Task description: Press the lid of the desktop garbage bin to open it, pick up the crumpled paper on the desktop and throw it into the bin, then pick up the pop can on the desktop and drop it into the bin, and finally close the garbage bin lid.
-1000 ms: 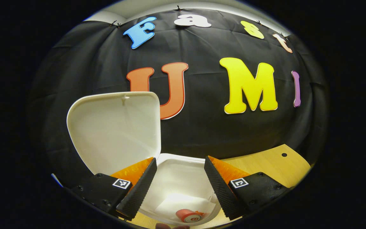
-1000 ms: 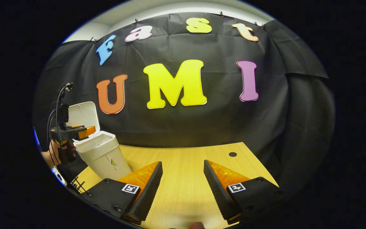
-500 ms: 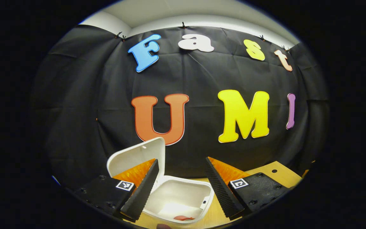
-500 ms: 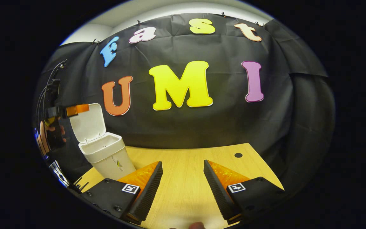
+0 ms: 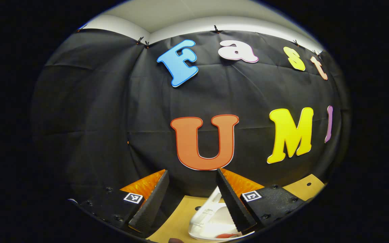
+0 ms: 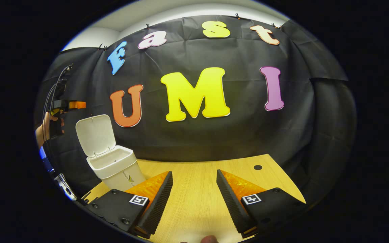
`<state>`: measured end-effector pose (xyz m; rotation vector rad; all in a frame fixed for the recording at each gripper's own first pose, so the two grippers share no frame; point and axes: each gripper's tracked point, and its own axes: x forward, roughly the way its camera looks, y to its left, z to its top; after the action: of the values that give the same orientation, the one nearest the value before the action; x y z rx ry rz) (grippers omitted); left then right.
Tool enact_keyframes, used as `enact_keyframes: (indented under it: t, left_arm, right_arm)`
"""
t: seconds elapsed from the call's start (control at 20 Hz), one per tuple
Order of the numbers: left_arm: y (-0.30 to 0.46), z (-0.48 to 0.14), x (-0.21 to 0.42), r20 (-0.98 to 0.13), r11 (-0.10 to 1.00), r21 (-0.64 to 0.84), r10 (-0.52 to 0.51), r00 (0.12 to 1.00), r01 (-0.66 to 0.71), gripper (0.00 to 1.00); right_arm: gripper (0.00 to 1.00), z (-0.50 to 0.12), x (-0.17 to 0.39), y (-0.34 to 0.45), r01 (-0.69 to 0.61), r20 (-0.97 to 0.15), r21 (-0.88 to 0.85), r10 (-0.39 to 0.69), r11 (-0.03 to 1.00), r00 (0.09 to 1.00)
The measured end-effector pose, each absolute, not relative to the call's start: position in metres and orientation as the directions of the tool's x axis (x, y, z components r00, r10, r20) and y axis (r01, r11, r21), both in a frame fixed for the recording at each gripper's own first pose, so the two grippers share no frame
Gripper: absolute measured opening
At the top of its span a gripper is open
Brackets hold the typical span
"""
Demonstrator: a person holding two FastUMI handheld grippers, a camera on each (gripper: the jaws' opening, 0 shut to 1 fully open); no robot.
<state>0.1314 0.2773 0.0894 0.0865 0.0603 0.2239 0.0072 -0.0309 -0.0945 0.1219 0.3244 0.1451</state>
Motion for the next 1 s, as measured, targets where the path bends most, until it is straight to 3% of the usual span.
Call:
enact_keyframes:
  t: [0.1, 0.3, 0.45, 0.6, 0.65, 0.85, 1.0]
  left_arm:
    - [0.29, 0.077, 0.147, -0.088, 0.972, 0.115, 0.218, 0.972, -0.207, 0.95]
    - [0.299, 0.05, 0.17, -0.172, 0.977, 0.121, 0.195, 0.966, -0.176, 0.8]
    - [0.276, 0.033, 0.178, -0.23, 0.992, 0.058, 0.119, 0.966, -0.108, 0.71]
    - [0.253, 0.027, 0.177, -0.26, 0.998, -0.012, 0.054, 0.964, -0.06, 0.53]
    - [0.246, 0.026, 0.176, -0.265, 0.998, -0.03, 0.04, 0.963, -0.049, 0.42]
    - [0.219, 0.011, 0.163, -0.312, 0.995, -0.103, -0.018, 0.95, -0.015, 0.29]
    - [0.192, -0.01, 0.141, -0.335, 0.988, -0.153, -0.071, 0.94, 0.02, 0.1]
  right_arm:
    - [0.85, -0.09, 0.008, -0.033, -0.111, -0.303, 0.139, 0.149, 0.984, 0.941]
    - [0.85, -0.088, 0.009, -0.038, -0.085, -0.306, 0.123, 0.119, 0.989, 0.945]
    - [0.85, -0.087, 0.007, -0.041, -0.072, -0.307, 0.118, 0.105, 0.99, 0.946]
    - [0.85, -0.087, 0.005, -0.04, -0.07, -0.309, 0.12, 0.105, 0.99, 0.945]
    - [0.85, -0.087, 0.004, -0.039, -0.071, -0.307, 0.121, 0.105, 0.99, 0.946]
    - [0.85, -0.085, -0.001, -0.04, -0.075, -0.298, 0.122, 0.109, 0.99, 0.948]
    - [0.85, -0.084, -0.006, -0.043, -0.073, -0.294, 0.119, 0.106, 0.99, 0.95]
